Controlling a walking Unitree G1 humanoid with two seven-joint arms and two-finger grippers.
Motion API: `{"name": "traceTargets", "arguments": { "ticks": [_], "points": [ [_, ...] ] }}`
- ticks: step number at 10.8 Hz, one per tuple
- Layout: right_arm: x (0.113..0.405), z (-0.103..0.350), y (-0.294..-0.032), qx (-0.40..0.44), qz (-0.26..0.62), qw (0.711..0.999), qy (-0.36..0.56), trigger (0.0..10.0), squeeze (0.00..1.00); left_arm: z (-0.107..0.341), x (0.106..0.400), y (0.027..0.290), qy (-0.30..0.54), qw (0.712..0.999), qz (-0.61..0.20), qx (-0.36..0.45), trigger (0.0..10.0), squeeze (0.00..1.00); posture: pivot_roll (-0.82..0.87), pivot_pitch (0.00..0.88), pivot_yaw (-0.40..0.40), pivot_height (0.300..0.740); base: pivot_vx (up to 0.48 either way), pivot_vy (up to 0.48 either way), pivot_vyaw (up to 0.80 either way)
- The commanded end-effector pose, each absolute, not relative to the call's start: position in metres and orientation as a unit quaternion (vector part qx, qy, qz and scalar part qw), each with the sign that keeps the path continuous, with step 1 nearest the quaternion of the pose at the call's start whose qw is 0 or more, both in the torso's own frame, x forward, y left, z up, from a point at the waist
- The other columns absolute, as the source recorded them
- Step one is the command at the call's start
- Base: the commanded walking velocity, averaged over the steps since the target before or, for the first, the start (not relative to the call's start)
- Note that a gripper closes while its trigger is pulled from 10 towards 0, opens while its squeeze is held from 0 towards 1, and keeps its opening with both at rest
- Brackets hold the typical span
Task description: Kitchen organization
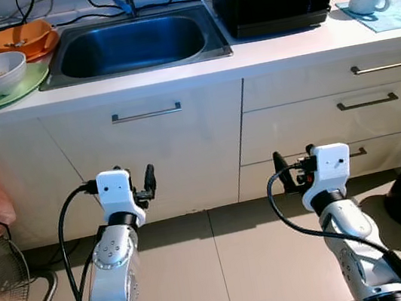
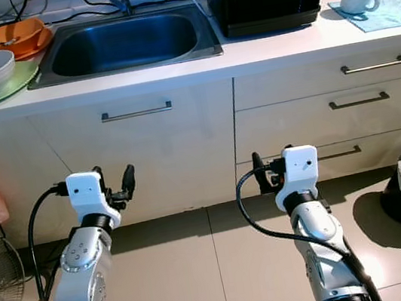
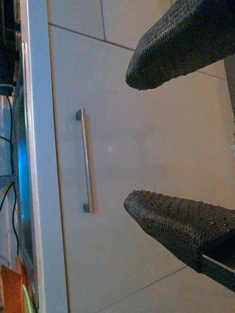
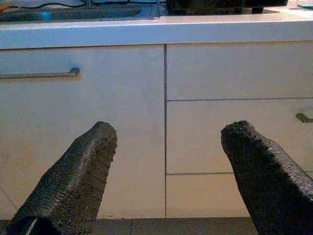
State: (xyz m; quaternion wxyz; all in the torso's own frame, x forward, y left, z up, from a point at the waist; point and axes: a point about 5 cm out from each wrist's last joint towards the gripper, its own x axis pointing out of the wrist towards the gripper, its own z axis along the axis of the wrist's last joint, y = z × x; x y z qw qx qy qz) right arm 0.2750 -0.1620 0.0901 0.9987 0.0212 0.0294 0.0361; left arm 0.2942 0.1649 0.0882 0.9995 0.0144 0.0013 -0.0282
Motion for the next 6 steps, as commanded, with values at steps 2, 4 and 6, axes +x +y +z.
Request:
{"name": "traceTargets", "arguments": {
  "ticks": [2,4,6],
  "points": [
    [0.2769,0.091,-0.1619,0.024,0.034,0.999,0.03,10.0,0.0,0.0873,0.2942,0.1662,0.004,1.0,-0.024,0.016,10.0,0.0,-0.01,0.0,0.021,0.74,0.0,0.0,0.0],
    [0.2769,0.091,-0.1619,0.024,0.034,0.999,0.03,10.0,0.0,0.0873,0.2942,0.1662,0.004,1.0,-0.024,0.016,10.0,0.0,-0.01,0.0,0.021,0.74,0.0,0.0,0.0],
    [0.2754,0.0892,-0.1598,0.035,0.026,0.999,0.027,10.0,0.0,0.0869,0.2972,0.1692,0.018,1.0,-0.02,-0.002,10.0,0.0,0.0,0.0,0.042,0.74,0.0,0.0,0.0]
  ]
}}
